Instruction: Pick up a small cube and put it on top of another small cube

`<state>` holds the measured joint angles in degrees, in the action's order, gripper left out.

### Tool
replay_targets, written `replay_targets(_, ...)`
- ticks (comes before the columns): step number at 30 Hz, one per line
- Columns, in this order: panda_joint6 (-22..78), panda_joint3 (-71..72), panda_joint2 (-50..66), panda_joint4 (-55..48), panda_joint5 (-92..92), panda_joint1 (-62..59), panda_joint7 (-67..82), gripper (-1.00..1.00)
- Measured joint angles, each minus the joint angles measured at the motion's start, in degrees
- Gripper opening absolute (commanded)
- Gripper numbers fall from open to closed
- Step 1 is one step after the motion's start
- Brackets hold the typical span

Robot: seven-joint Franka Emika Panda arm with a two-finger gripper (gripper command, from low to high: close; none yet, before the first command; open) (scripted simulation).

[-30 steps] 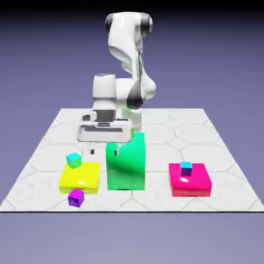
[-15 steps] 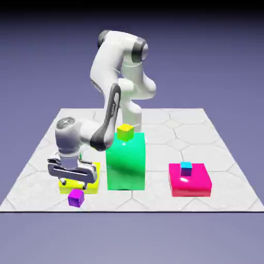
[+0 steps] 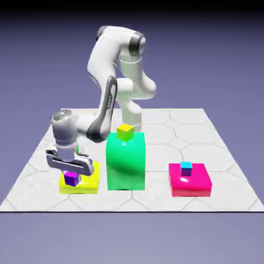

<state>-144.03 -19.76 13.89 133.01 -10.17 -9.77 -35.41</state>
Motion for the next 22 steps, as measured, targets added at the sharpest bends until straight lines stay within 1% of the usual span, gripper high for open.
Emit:
replay_targets(12, 5.89, 4.14, -24.92, 16.94, 14.06, -15.67, -23.01, -1.0)
replay_targets(14, 5.97, 4.19, -25.23, 17.15, 14.23, -15.86, -23.3, -1.0)
replay_targets(19, -6.34, 4.61, -14.86, 19.38, 10.2, -15.92, -20.3, -1.0)
replay_targets(20, -6.43, 4.6, -14.79, 19.4, 10.18, -15.86, -20.28, 1.0)
replay_targets(22, -6.42, 4.74, -14.79, 19.4, 10.22, -16.02, -20.31, 1.0)
